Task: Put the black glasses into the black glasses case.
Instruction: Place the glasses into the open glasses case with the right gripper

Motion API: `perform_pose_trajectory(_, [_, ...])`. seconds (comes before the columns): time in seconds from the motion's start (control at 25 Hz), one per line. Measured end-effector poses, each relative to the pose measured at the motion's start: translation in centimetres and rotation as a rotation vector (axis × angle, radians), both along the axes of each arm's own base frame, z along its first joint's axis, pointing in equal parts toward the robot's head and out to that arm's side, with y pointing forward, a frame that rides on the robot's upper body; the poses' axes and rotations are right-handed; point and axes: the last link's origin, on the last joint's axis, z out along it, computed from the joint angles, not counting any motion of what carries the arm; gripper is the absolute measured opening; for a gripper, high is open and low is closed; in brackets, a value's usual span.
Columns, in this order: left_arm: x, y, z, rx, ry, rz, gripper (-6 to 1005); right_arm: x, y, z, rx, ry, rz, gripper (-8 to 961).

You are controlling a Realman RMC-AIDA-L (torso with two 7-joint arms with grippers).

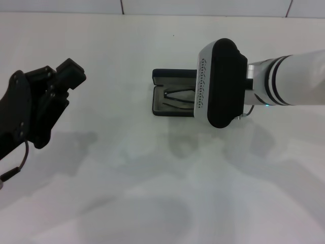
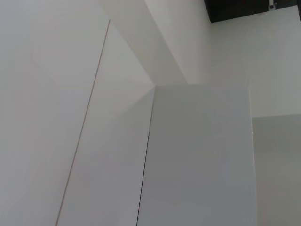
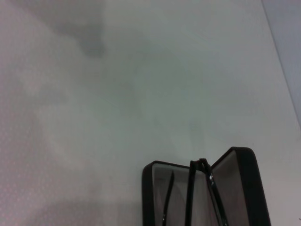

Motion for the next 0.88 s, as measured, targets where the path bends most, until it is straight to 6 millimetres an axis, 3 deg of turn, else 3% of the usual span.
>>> perform_pose_trajectory(0.88, [0.04,0.04,-0.09,-0.003,0.000,0.000,59,0.77,1.00,-0.72,0.032,0.035,-0.022,108])
